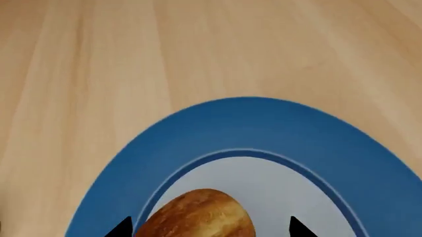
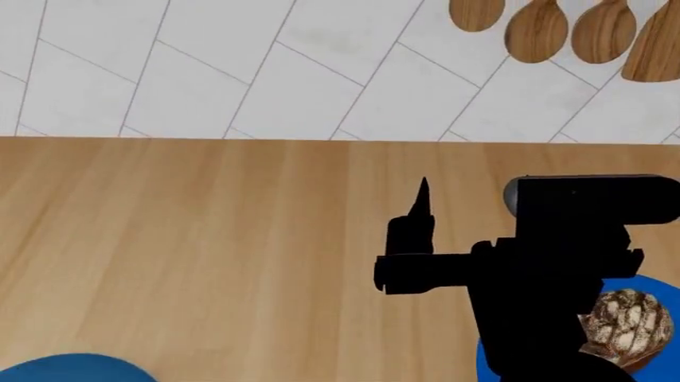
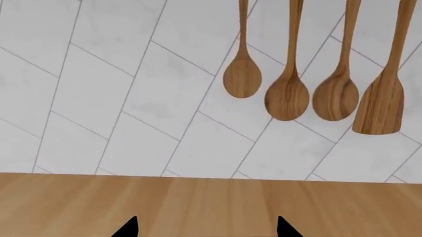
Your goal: Place all breads on the cutting board.
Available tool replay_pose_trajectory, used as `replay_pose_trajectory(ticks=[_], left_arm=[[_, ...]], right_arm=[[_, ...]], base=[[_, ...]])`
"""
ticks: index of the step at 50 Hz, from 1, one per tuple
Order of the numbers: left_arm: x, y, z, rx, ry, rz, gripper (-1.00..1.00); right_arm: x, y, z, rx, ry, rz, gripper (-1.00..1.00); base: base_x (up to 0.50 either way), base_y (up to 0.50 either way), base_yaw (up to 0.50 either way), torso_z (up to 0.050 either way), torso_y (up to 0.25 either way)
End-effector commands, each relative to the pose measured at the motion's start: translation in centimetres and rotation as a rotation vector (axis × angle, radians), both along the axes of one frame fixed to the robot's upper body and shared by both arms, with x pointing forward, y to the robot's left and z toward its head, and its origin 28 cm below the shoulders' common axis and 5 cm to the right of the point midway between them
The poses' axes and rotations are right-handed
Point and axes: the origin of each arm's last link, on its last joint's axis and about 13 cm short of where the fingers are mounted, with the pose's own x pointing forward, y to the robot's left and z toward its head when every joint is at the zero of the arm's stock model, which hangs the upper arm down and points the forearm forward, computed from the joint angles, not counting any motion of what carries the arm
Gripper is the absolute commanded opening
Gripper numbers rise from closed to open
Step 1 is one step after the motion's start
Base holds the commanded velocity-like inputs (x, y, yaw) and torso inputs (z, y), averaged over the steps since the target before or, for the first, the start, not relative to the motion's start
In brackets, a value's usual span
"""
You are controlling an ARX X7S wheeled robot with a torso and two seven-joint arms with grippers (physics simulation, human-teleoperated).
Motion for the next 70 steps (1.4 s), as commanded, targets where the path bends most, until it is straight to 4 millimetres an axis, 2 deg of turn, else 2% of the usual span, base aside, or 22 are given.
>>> replay_pose_trajectory(ticks=[1, 7, 21, 22, 33, 35, 41, 45, 47, 51, 52, 54, 55, 59, 62, 65, 70], left_arm=[[-0.6, 0.0, -0.2, 0.045, 0.096, -0.037, 1.00], [-0.3, 0.2, 0.3, 0.069, 0.079, -0.015, 1.00], [1.7, 1.0, 0.1, 0.119, 0.084, 0.031, 1.00], [1.7, 1.0, 0.0, 0.123, 0.075, 0.042, -1.00], [1.6, 0.7, -0.1, 0.132, 0.069, 0.045, -1.00], [1.6, 0.7, 0.5, 0.136, 0.040, 0.053, -1.00], [1.6, 0.4, 3.6, 0.084, -0.201, 0.125, -1.00], [1.2, 0.5, 6.5, 0.003, -0.391, 0.188, -1.00], [0.8, 0.6, 8.1, -0.034, -0.520, 0.247, -1.00], [-0.4, 0.6, 9.8, -0.081, -0.625, 0.271, -1.00], [-1.2, 0.8, 11.7, -0.081, -0.632, 0.276, -1.00], [-1.3, 0.6, 10.5, -0.081, -0.659, 0.285, -1.00], [-1.9, 0.7, 11.3, -0.098, -0.689, 0.294, -1.00], [-2.8, 0.4, 10.5, -0.124, -0.709, 0.270, -1.00], [-2.8, 0.1, 9.2, -0.126, -0.692, 0.255, -1.00], [-2.7, 0.1, 9.0, -0.122, -0.681, 0.242, -1.00], [-2.2, 0.1, 8.4, -0.118, -0.672, 0.232, -1.00]], right_arm=[[0.1, -0.2, -0.2, 0.005, 0.001, -0.005, 1.00], [0.0, -0.2, -0.1, 0.007, -0.001, -0.004, 1.00], [0.0, -0.2, -0.2, 0.004, 0.000, -0.011, 1.00], [0.0, -0.2, -0.3, 0.004, 0.001, -0.011, 1.00], [0.0, -0.3, -0.5, 0.012, 0.002, -0.012, 1.00], [0.1, -0.3, -0.5, 0.012, 0.005, -0.013, 1.00], [0.1, -0.3, -0.5, 0.014, 0.004, -0.011, 1.00], [0.0, -0.4, -0.4, 0.013, 0.001, -0.011, 1.00], [-0.1, -0.4, -0.6, 0.014, 0.004, -0.012, 1.00], [-0.1, -0.3, -0.5, 0.012, 0.004, -0.010, 1.00], [-0.1, -0.3, -0.5, 0.013, 0.006, -0.012, 1.00], [-0.1, -0.3, -0.6, 0.014, 0.006, -0.011, 1.00], [-0.1, -0.2, -0.6, 0.012, 0.008, -0.009, 1.00], [-0.2, -0.2, -0.3, 0.005, 0.009, -0.011, 1.00], [-0.6, -0.4, 0.9, -0.002, 0.002, -0.013, 1.00], [-0.7, -0.5, 1.5, -0.013, 0.042, -0.005, 1.00], [-1.1, -1.9, 3.1, -0.028, 0.116, -0.040, 1.00]], base=[[0.00, 0.00, 0.00, 0.000, 0.000], [0.00, 0.00, 0.00, 0.000, 0.000], [0.00, 0.00, 0.00, 0.000, 0.000], [0.00, 0.00, 0.00, 0.000, 0.000], [0.00, 0.00, 0.00, 0.000, 0.000], [0.00, 0.00, 0.00, 0.000, 0.000], [0.00, 0.00, 0.00, 0.000, 0.000], [0.00, 0.00, 0.00, 0.000, 0.000], [0.00, 0.00, 0.00, 0.000, 0.000], [0.00, 0.00, 0.00, 0.000, 0.000], [0.00, 0.00, 0.00, 0.000, 0.000], [0.00, 0.00, 0.00, 0.000, 0.000], [0.00, 0.00, 0.00, 0.000, 0.000], [0.00, 0.00, 0.00, 0.000, 0.000], [0.00, 0.00, 0.00, 0.000, 0.000], [0.00, 0.00, 0.00, 0.000, 0.000], [0.00, 0.00, 0.00, 0.000, 0.000]])
